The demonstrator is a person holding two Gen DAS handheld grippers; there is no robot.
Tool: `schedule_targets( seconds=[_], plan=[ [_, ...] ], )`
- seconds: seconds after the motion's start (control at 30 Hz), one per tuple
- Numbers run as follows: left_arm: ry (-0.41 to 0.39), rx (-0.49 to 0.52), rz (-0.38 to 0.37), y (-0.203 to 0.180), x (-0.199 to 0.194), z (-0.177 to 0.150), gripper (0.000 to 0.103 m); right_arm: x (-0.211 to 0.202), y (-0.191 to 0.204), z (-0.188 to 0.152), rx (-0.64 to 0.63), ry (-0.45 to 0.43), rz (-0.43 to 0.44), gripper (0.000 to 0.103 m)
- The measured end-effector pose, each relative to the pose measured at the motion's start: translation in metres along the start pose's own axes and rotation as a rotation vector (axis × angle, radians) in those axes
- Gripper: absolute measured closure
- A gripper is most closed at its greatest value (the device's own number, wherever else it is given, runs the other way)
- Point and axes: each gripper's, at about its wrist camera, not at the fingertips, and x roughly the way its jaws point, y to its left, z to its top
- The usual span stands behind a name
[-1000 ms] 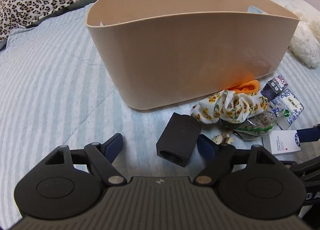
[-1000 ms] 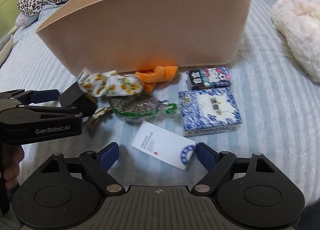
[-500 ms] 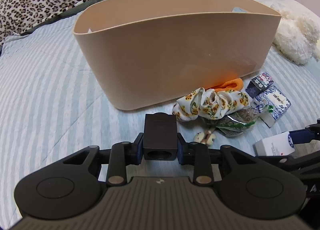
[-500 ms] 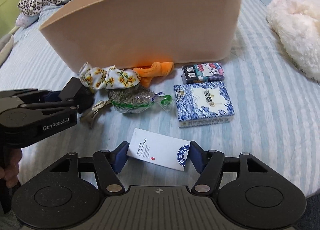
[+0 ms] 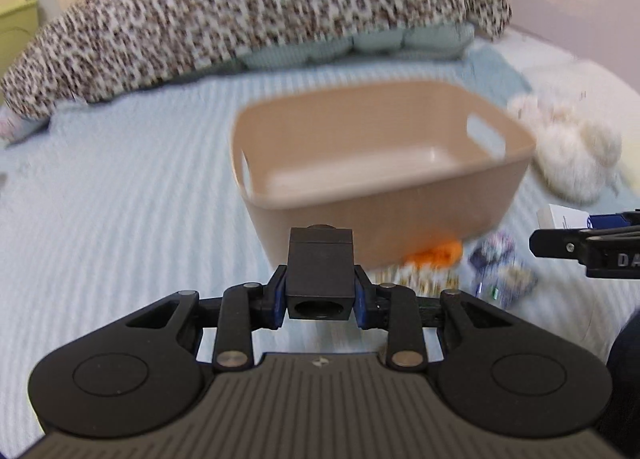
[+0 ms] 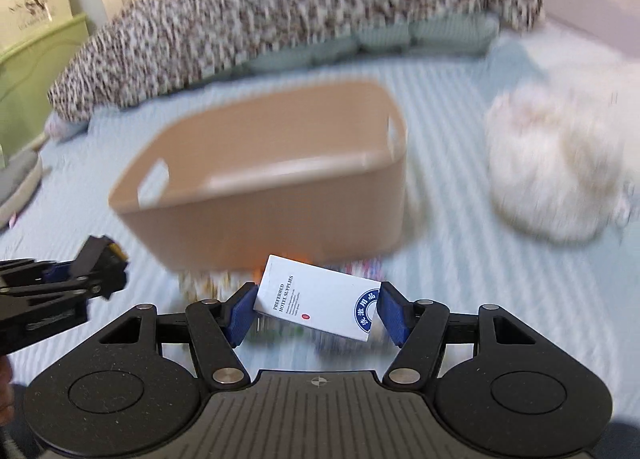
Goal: Organize objects
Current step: 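Lift both items over the basket and open both tools to drop them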
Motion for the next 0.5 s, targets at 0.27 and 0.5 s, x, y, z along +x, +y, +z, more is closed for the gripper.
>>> schedule_targets(
  seconds=[0.27, 0.5],
  plan=[
    [-0.134, -0.023, 0.044, -0.009, -0.010, 0.065, 0.069, -0.008, 0.006, 0.063, -0.062, -0.166, 0.011, 0.041],
    [-0.082, 0.036, 0.092, -0.031, 0.037, 0.111, 0.069, 0.034, 0.012, 0.109, -0.106, -0.128, 0.006, 0.041]
  ],
)
